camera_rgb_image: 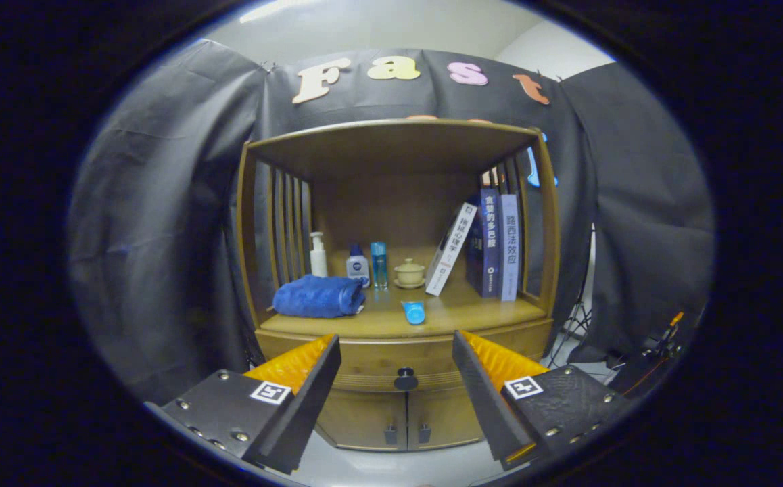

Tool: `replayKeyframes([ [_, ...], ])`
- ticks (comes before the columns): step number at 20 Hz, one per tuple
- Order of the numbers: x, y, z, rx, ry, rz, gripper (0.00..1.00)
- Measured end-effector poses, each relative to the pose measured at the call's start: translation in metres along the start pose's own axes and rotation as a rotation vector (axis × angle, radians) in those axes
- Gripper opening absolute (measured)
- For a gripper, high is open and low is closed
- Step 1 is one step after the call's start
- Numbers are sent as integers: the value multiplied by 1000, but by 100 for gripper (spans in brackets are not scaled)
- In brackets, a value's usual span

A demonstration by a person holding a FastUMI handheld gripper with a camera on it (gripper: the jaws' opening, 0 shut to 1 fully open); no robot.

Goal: Pull open the drawer, take out the items inside it, and place them on the countertop above the cabinet.

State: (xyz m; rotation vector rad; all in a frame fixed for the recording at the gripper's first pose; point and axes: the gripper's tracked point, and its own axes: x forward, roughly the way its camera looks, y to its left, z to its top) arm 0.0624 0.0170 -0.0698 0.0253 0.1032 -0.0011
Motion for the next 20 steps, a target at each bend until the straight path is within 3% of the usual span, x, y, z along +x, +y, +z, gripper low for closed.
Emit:
replayKeyframes([
  [5, -50, -2, 43, -83, -83, 10, 99],
  [10, -91, 1, 60, -36, -98, 21, 99],
  [20, -121, -3, 80, -19, -132, 20, 98],
])
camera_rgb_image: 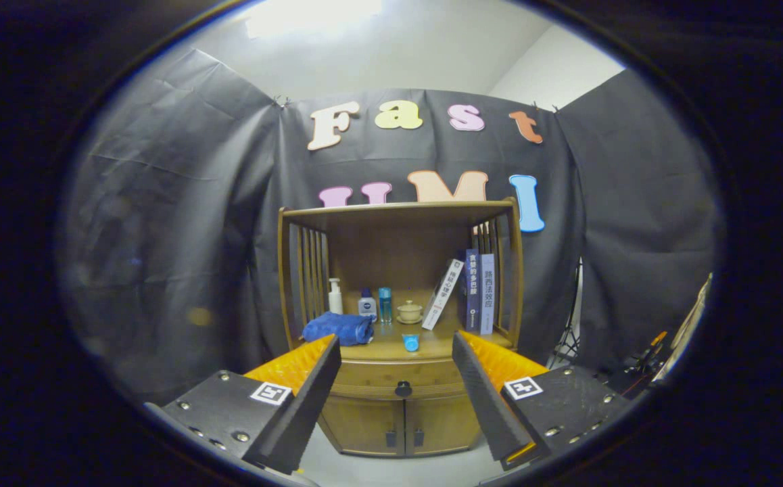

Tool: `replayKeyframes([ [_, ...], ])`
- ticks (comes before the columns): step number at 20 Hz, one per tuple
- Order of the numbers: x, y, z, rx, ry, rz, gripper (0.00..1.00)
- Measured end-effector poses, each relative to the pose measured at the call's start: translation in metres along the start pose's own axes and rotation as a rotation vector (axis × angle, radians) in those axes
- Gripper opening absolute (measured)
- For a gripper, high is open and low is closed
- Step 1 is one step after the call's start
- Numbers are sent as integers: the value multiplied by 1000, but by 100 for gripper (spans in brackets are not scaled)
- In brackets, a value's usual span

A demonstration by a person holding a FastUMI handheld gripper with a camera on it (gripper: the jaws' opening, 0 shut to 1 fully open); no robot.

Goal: Pull open the drawer, take out the items inside it, and place them on the countertop above the cabinet.

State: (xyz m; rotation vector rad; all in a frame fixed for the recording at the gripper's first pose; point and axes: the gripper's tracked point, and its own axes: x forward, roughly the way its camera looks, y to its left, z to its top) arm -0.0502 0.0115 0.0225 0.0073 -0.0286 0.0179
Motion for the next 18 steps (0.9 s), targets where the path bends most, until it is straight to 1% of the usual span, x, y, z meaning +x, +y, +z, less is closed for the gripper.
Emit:
replayKeyframes([
  [5, -2, -7, 23, -23, -39, -18, 99],
  [8, -4, -7, 28, -5, -42, -22, 99],
  [11, -3, -12, 28, -28, -42, -33, 99],
  [15, 1, -4, 30, -70, -39, -1, 99],
  [18, 2, -5, 36, -68, -53, -3, 99],
])
